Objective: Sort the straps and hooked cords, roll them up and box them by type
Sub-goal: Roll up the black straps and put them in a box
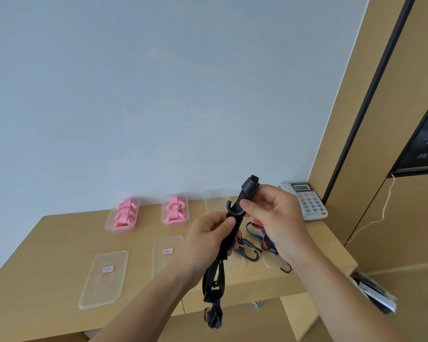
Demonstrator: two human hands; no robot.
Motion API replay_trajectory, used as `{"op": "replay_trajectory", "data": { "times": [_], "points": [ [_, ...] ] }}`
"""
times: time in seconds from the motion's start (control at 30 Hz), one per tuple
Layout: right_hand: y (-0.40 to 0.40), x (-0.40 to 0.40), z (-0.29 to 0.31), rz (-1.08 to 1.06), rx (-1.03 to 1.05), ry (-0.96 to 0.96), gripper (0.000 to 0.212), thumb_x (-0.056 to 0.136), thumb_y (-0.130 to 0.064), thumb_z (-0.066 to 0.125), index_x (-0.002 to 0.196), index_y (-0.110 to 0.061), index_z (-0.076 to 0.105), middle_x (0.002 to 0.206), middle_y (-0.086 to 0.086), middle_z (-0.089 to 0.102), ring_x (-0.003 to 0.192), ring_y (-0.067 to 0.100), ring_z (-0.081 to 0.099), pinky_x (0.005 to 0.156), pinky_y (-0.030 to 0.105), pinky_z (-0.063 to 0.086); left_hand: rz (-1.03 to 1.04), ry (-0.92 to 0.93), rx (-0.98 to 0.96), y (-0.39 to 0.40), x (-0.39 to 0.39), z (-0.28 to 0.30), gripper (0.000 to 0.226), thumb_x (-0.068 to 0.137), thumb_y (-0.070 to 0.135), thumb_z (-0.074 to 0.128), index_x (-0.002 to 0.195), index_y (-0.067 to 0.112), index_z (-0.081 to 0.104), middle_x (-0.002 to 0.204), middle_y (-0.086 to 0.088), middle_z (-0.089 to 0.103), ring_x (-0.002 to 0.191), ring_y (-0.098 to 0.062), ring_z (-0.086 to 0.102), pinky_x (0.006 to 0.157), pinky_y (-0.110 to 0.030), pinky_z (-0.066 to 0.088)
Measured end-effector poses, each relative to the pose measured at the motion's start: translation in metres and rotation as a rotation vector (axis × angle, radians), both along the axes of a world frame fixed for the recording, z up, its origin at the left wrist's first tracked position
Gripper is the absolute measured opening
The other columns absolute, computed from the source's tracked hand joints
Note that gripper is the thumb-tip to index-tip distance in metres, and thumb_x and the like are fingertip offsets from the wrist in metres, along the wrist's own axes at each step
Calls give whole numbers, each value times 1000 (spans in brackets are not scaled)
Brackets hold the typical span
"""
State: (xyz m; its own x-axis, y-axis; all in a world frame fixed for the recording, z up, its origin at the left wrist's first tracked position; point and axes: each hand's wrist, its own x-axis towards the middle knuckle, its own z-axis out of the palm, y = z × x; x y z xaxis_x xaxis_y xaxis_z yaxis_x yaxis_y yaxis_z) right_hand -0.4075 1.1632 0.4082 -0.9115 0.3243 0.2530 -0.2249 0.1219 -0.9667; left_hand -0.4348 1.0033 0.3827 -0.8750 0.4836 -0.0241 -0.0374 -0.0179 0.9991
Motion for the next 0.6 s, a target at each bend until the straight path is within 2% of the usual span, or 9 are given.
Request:
{"op": "replay_trajectory", "data": {
  "times": [0.1, 0.2, 0.33, 0.43, 0.5, 0.6],
  "points": [
    [-1, 1, -1, -42, 92, 23, 15, 84, -7, 77, 92, -20, 76, 86, -3, 77, 84, 14, 73, 74, 29, 55, -14, -40, -21, 0, -2, 1, 24, 106, 18, 52, 100, 2, 69, 73, -7, 67, 62, -23, 51, 57, -25, 42],
    [-2, 0, -3, -107, 225, 63, 18, 82, -9, 79, 95, -21, 76, 84, -10, 76, 82, 6, 72, 71, 26, 56, 4, -127, 7, 1, -3, 1, 29, 106, 21, 54, 103, -2, 71, 78, -12, 67, 63, -23, 57, 59, -27, 50],
    [-4, 0, -8, -170, 407, 225, 23, 78, -2, 82, 96, -15, 77, 88, -10, 76, 84, 6, 72, 81, 27, 58, 6, -269, 152, 2, -5, 7, 37, 105, 30, 54, 103, -3, 71, 85, -19, 67, 68, -29, 60, 66, -34, 55],
    [-2, -1, -12, -189, 576, 349, 24, 74, 1, 83, 93, -14, 77, 89, -10, 75, 85, 6, 70, 78, 30, 56, -5, -323, 243, 1, -9, 10, 45, 101, 38, 57, 108, -3, 72, 93, -21, 69, 78, -34, 63, 79, -42, 58],
    [-1, -2, -14, -179, 664, 374, 29, 71, 3, 83, 94, -15, 79, 91, -9, 75, 87, 10, 70, 77, 31, 55, -25, -318, 256, 1, -10, 11, 44, 100, 40, 58, 106, 0, 75, 96, -21, 70, 82, -35, 64, 82, -44, 57],
    [1, -5, -18, -157, 712, 397, 40, 65, 13, 82, 95, -12, 80, 96, -3, 77, 91, 7, 68, 83, 21, 54, -19, -315, 249, 0, -14, 9, 39, 99, 37, 60, 100, 2, 77, 97, -22, 71, 85, -37, 66, 85, -46, 57]
  ]
}}
